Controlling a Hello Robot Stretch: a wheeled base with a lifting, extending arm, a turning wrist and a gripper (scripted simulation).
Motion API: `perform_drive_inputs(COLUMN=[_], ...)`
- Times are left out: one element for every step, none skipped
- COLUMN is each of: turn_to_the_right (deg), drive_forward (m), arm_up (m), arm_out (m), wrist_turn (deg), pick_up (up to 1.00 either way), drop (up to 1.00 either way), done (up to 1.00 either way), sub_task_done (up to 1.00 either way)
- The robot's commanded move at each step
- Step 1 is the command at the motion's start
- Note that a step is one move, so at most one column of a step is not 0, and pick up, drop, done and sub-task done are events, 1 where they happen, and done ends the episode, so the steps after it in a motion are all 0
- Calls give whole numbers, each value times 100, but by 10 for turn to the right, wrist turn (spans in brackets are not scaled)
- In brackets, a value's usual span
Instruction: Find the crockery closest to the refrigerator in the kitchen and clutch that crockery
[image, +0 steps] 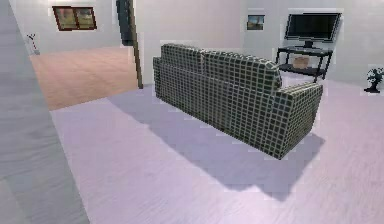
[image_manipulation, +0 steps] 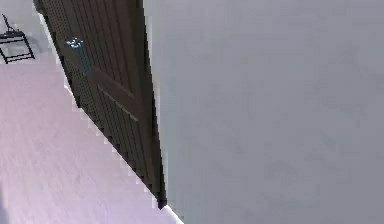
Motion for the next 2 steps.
perform_drive_inputs(turn_to_the_right=[-90, 0], drive_forward=[0, 90], arm_up=[0, 0], arm_out=[0, 0], wrist_turn=[0, 0], pick_up=[0, 0], drop=[0, 0], done=[0, 0], sub_task_done=[0, 0])
